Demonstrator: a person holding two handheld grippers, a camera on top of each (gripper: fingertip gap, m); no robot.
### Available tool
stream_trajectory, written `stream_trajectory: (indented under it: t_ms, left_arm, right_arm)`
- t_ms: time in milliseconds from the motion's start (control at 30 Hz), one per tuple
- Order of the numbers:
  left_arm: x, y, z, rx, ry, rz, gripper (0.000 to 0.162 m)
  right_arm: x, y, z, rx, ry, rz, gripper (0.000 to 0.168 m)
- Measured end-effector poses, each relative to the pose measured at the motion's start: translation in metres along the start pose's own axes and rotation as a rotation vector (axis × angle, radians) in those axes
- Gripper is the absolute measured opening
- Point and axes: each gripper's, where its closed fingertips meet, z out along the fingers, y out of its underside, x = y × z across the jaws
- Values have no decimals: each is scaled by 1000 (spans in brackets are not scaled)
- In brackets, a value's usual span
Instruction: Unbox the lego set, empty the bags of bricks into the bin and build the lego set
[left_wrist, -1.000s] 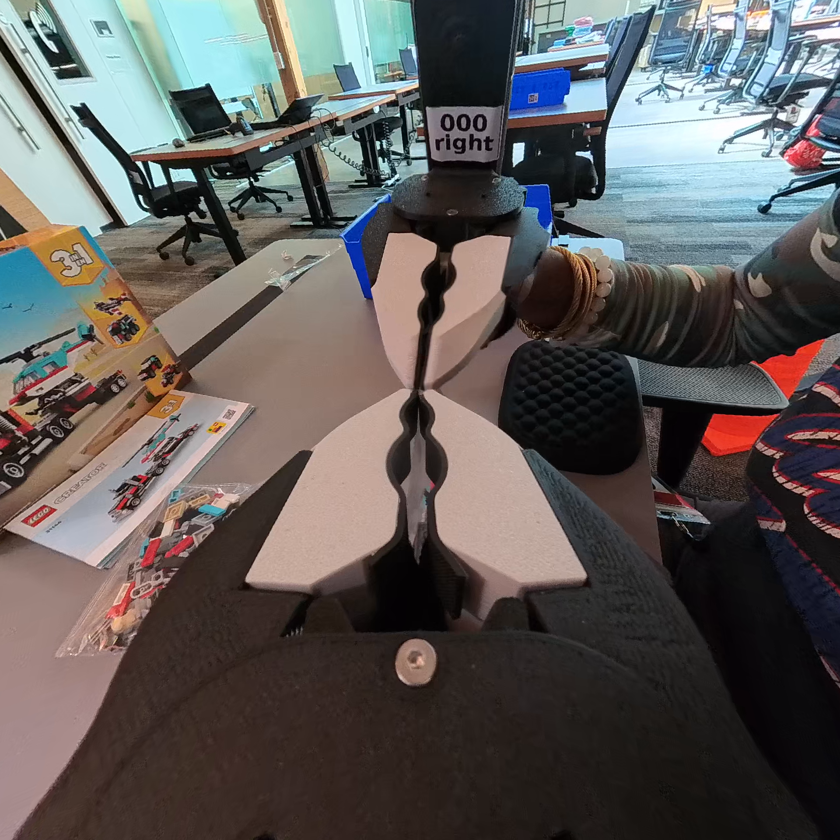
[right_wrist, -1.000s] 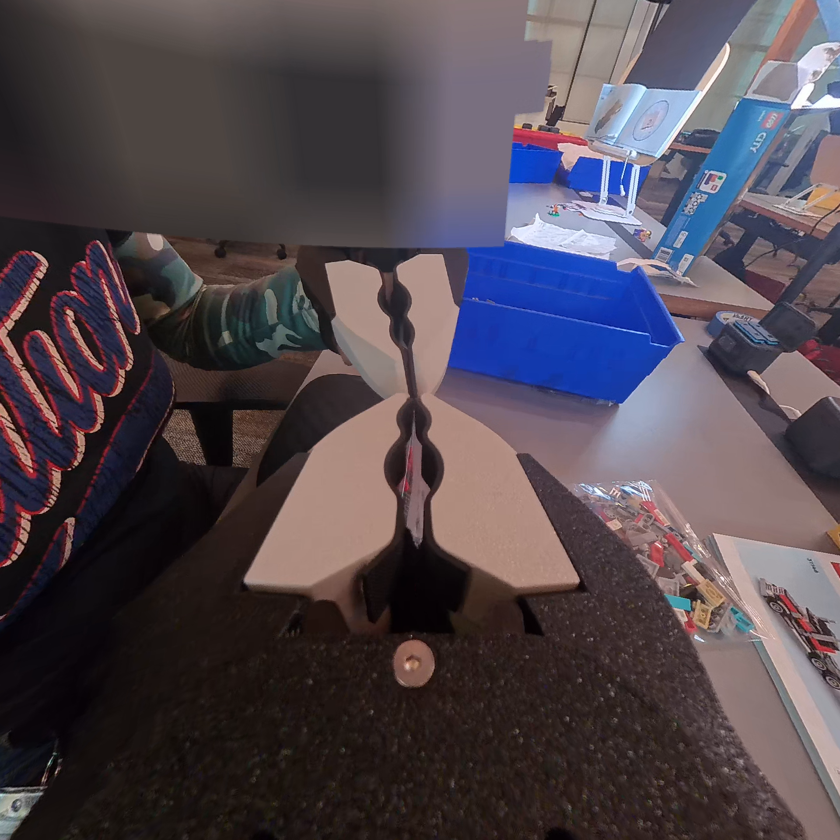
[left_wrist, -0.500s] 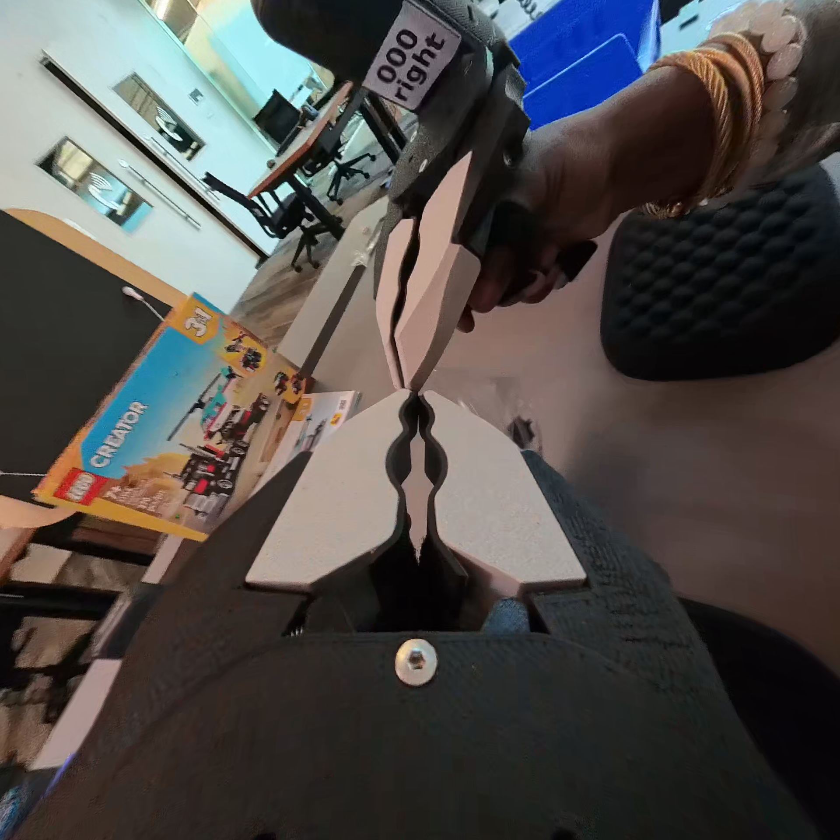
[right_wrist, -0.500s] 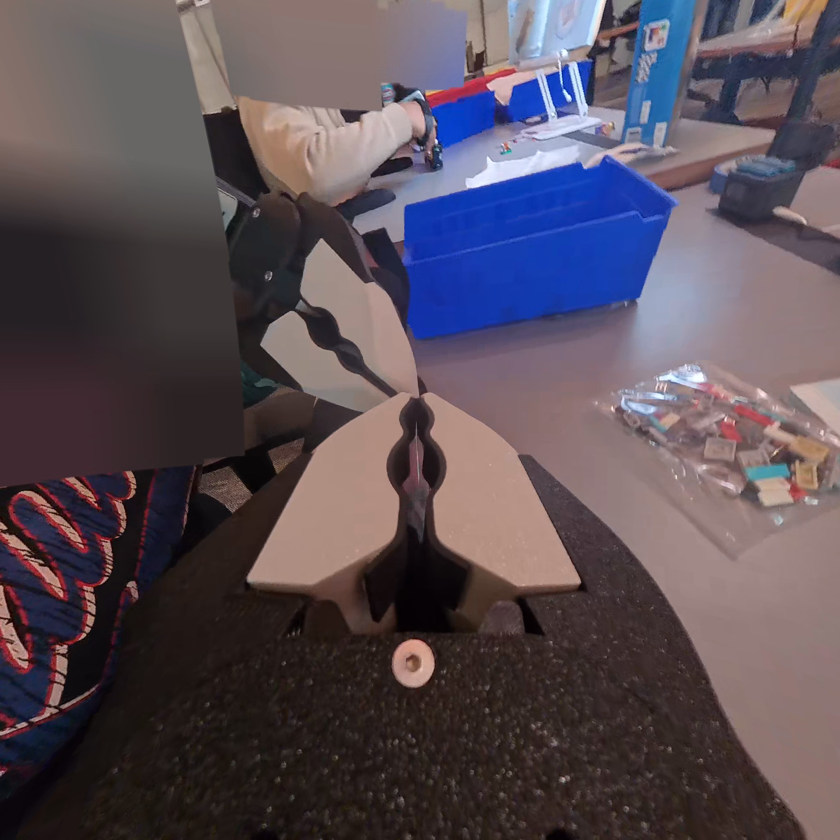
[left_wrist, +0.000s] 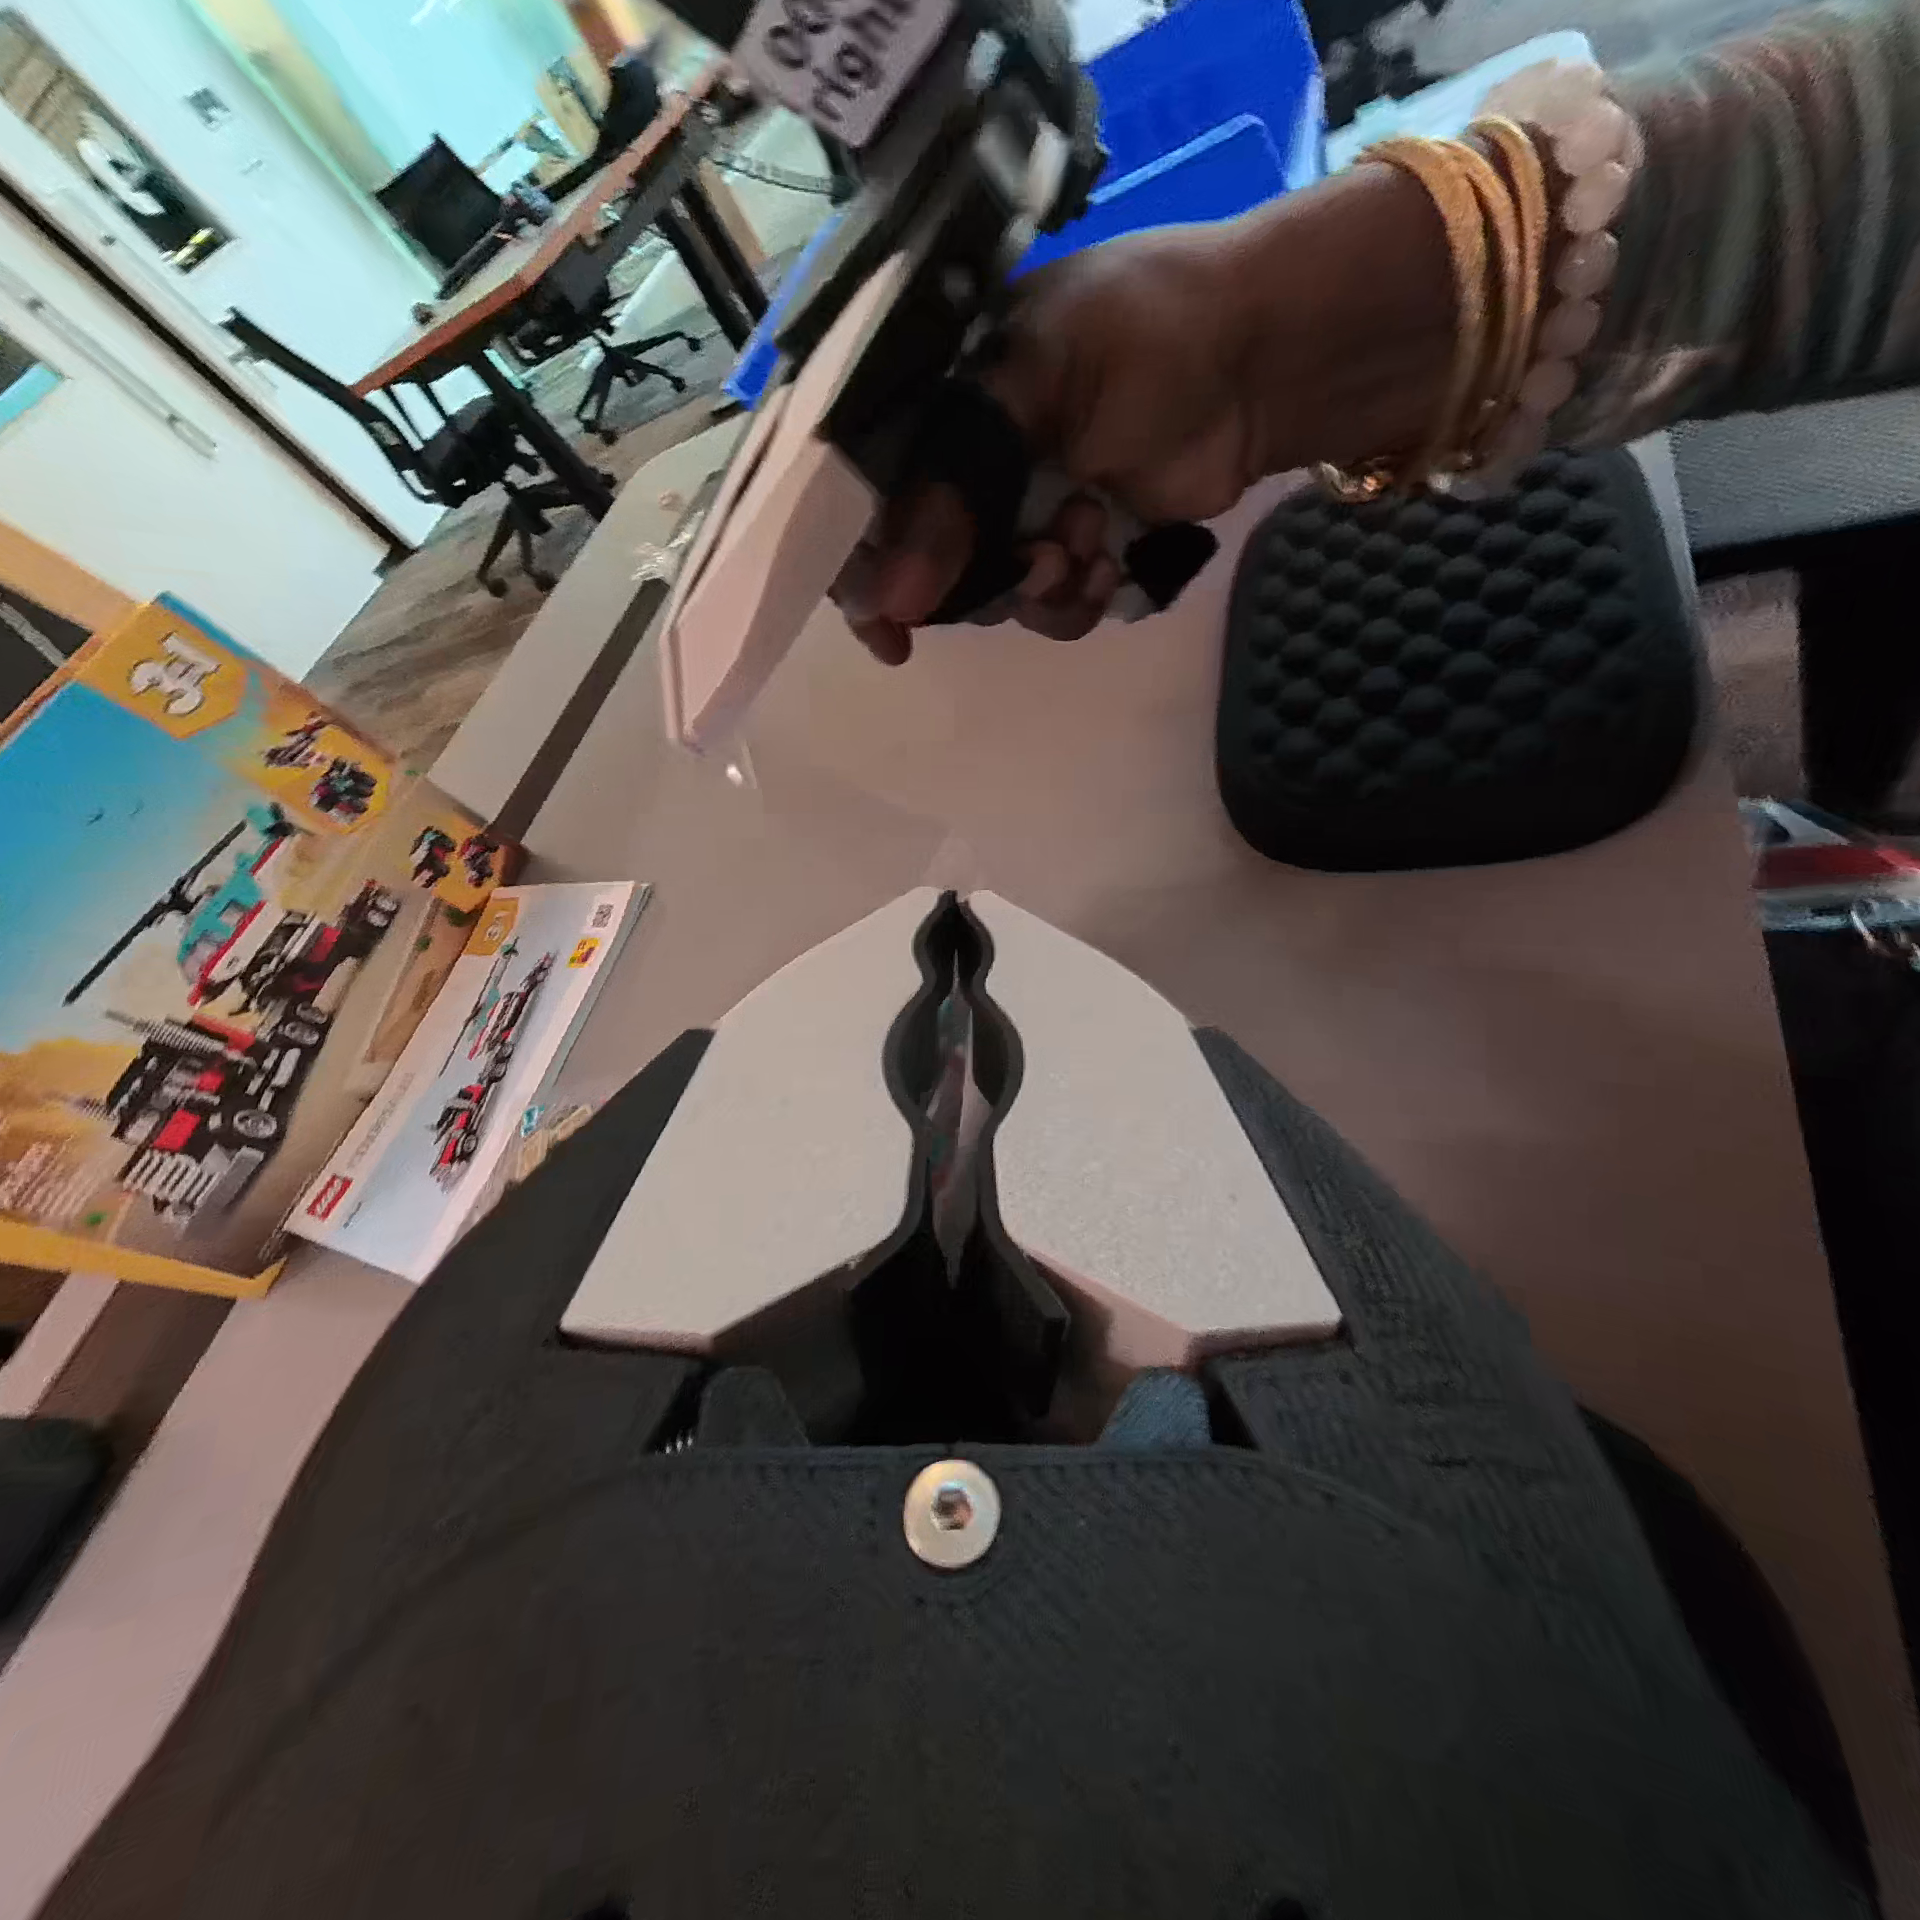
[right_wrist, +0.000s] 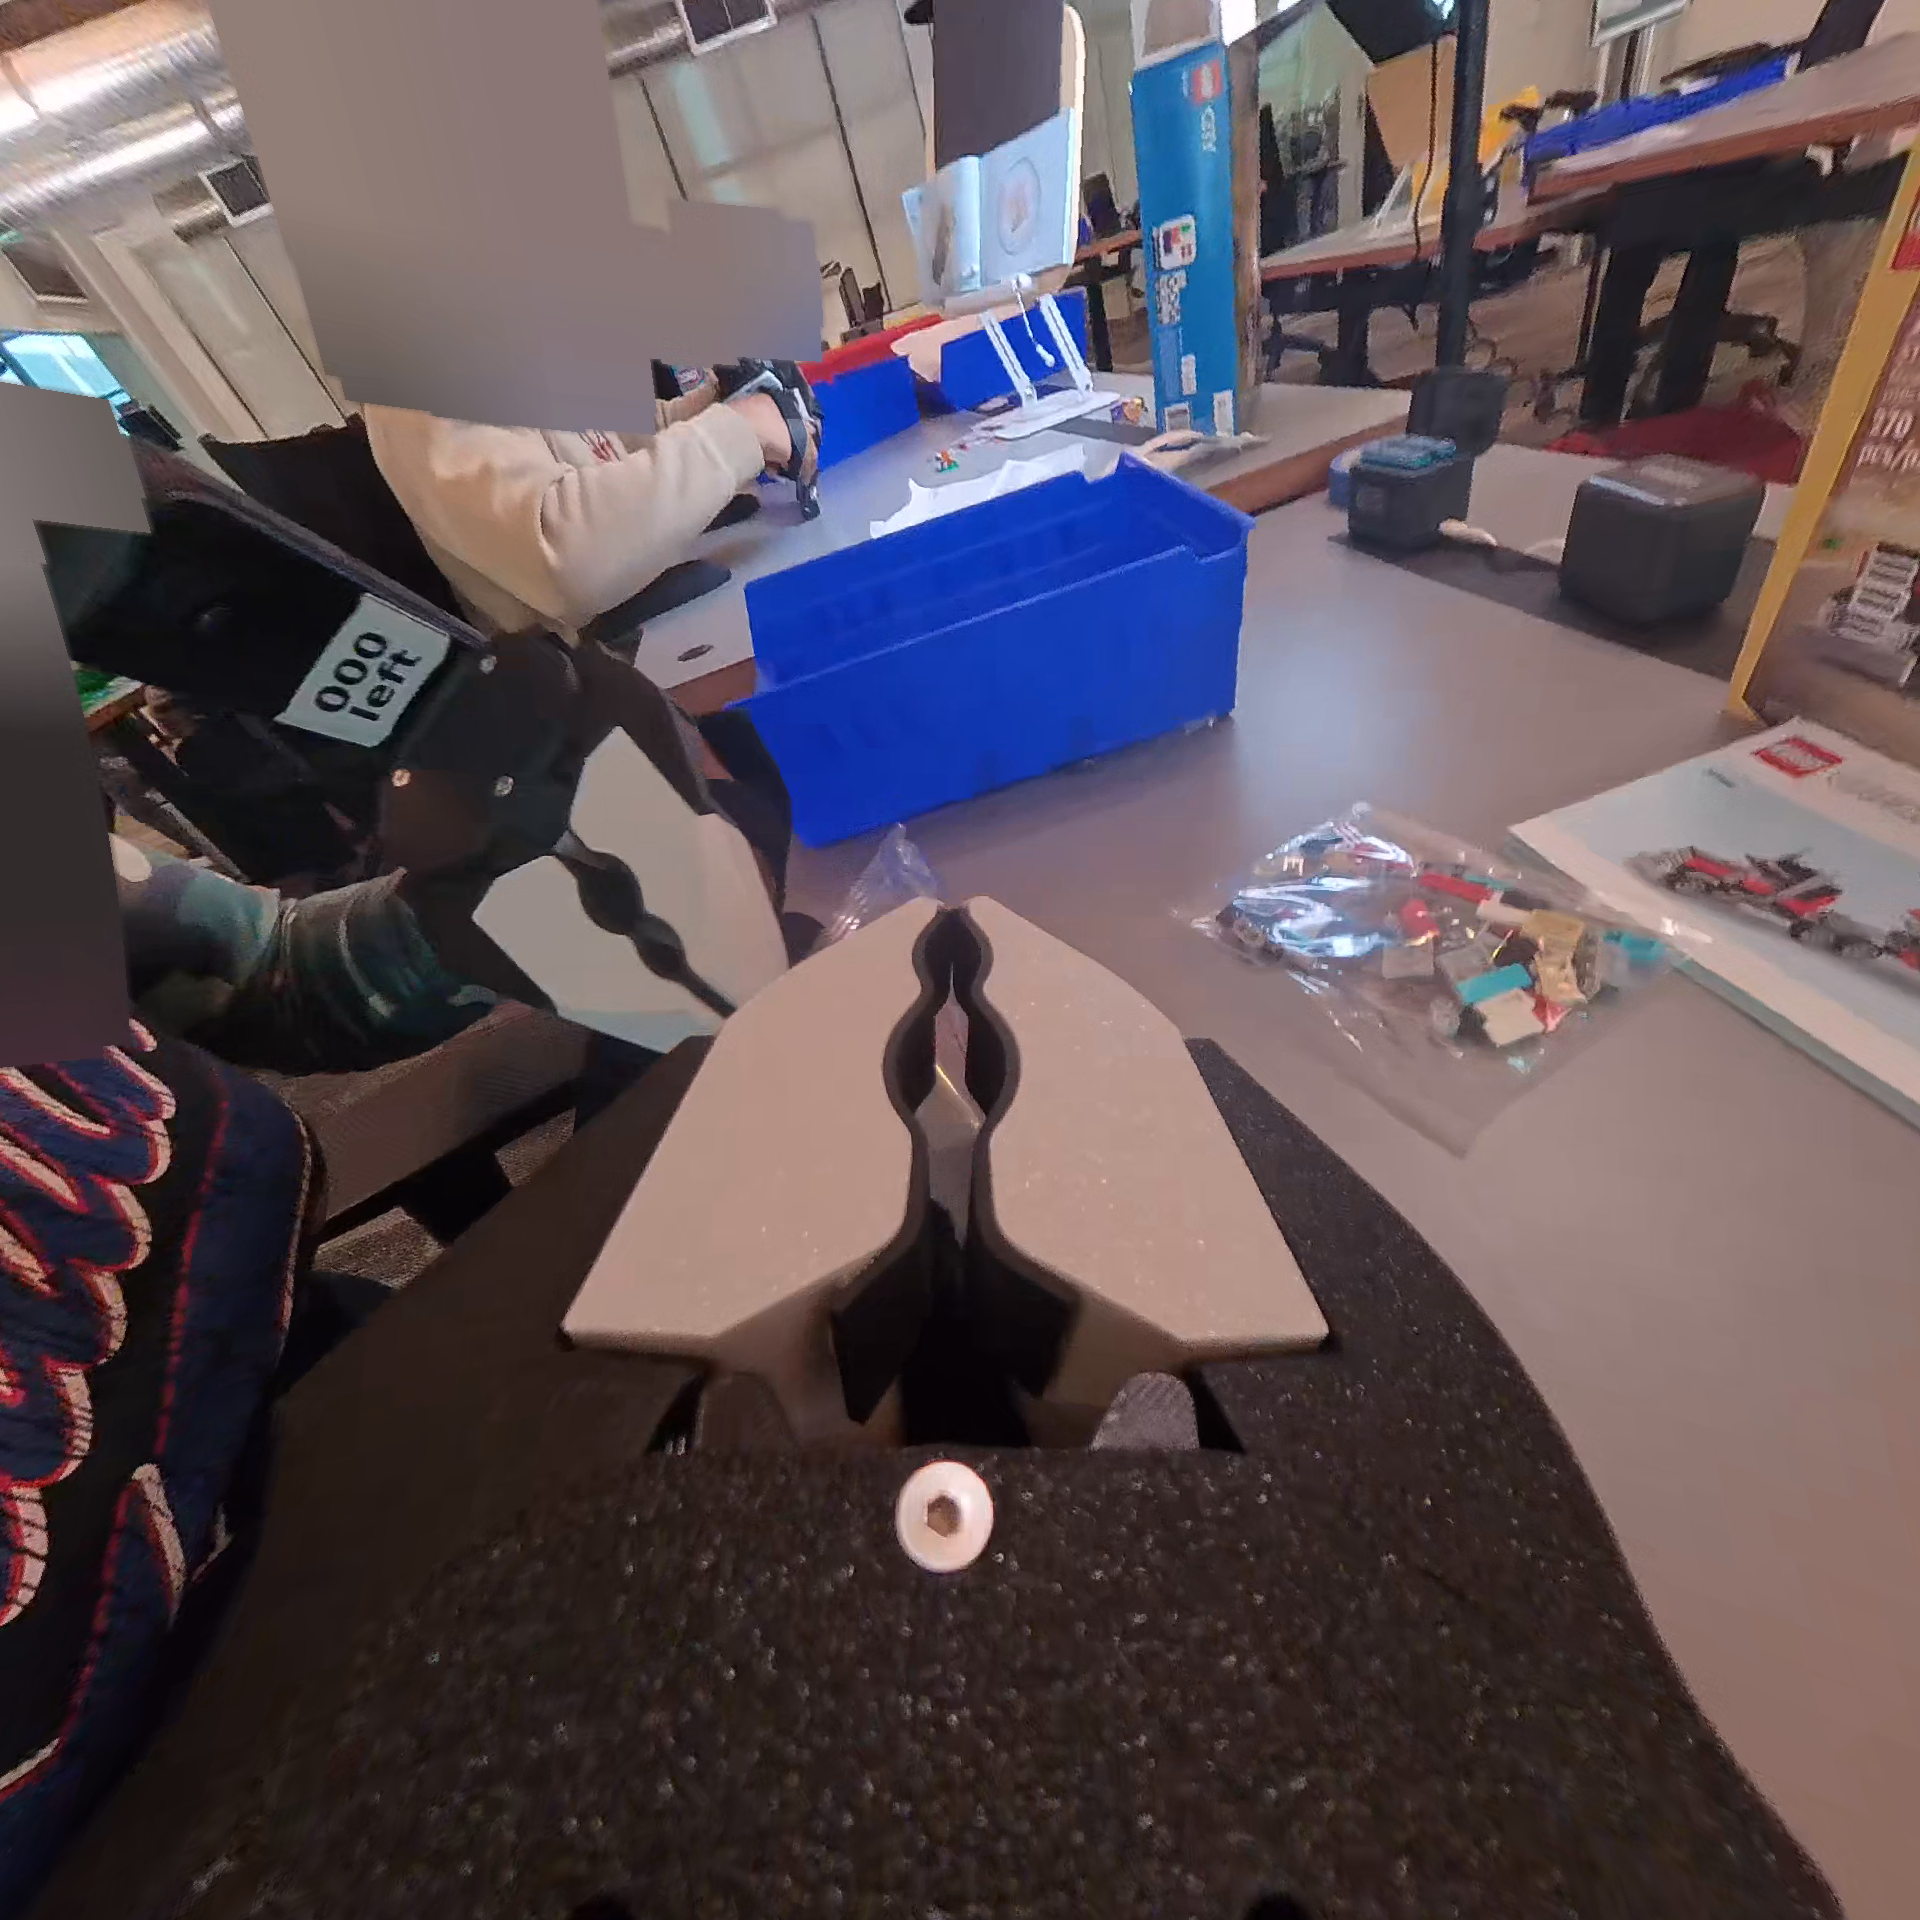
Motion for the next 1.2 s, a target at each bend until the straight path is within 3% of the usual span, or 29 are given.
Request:
stream_trajectory:
  t_ms: [33, 100, 300, 367, 433, 500, 633, 733, 800, 933, 1033, 1200]
  left_arm:
    - [-4, 0, -2, 17, -25, -38, 0]
    - [-14, -1, -8, 45, -82, -87, 4]
    - [-45, -9, -19, 54, -241, -52, 64]
    - [-52, -15, -20, 43, -198, -13, 81]
    - [-46, -19, -15, 26, -16, -26, 93]
    - [-34, -28, -8, 65, 228, -24, 97]
    - [-39, -31, 9, 99, 488, 157, 100]
    - [-18, -38, 7, 170, 781, 133, 91]
    - [-6, -31, 11, 128, 870, 126, 89]
    - [1, -20, 22, 120, 791, 191, 83]
    - [-11, -26, 19, 151, 696, 153, 96]
    - [-29, -59, -3, 374, 484, 27, 90]
  right_arm:
    - [-2, -3, 1, -1, -4, -12, 0]
    - [-8, -10, 5, -1, -32, -40, 0]
    - [-20, -26, 13, -64, -90, -180, 0]
    - [-26, -31, 11, -79, -141, -212, 0]
    - [-30, -32, 10, -119, -173, -260, 0]
    - [-37, -31, 9, -165, -234, -306, 0]
    - [-52, -29, 3, -230, -384, -364, 0]
    - [-62, -30, -5, -240, -488, -405, 0]
    - [-61, -34, -9, -229, -504, -421, 0]
    - [-73, -25, -24, -257, -655, -447, 0]
    - [-68, -19, -26, -312, -660, -473, 0]
    - [-70, -26, -29, -282, -698, -476, 0]
